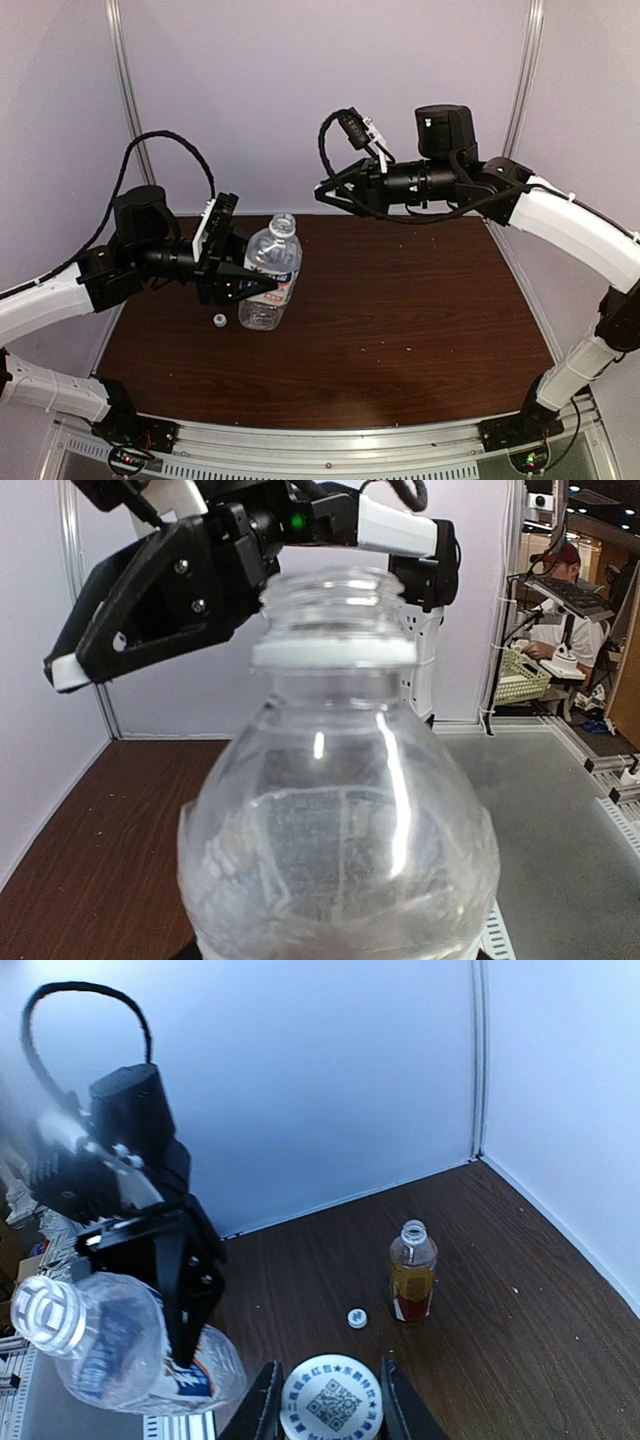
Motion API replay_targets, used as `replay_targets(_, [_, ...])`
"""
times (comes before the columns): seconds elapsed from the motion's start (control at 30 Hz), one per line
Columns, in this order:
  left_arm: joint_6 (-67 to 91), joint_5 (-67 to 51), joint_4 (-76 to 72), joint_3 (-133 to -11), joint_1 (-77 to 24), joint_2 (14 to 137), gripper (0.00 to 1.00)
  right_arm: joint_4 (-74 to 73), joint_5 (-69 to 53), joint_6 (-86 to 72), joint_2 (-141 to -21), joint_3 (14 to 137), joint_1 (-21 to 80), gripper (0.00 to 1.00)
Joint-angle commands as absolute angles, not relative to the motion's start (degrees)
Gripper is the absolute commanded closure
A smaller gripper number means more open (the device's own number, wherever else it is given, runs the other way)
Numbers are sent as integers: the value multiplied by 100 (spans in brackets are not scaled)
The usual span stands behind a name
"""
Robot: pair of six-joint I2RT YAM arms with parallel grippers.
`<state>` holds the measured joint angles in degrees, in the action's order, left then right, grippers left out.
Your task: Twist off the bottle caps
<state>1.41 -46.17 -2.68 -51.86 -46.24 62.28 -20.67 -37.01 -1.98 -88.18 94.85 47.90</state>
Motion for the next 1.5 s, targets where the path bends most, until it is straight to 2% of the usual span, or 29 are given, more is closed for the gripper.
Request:
replay_targets(0.0, [-123,-3544,453,-5244,-4641,5716,65,-1759,-2608,-438,-8802,9070,4645,79])
replay_targets(0.33, [619,281,613,-5116,-4582,4855,65,-871,-2074,-431,-9608,8179,4597,78])
replay_targets(0.57, [822,1549,786,-5200,-4527,4694,63,-190,-2541,-439,-10442,7796,4634,78])
replay_targets(0.77, [957,1877,871,-5309,-4434,4940,62,-18,-2700,-343,-11117,7840,4875,78])
replay_targets(0.9, [1043,1835,758,-5330,-4346,5078,57,-16,-2733,-322,-11529,7971,4999,78])
replay_targets(1.07, [1086,1710,651,-5360,-4228,5230,56,-71,-2711,-285,-11996,8140,5131,78])
replay_targets(1.47, [1122,1261,313,-5244,-4004,5448,55,-293,-2477,-190,-12439,8343,5265,73])
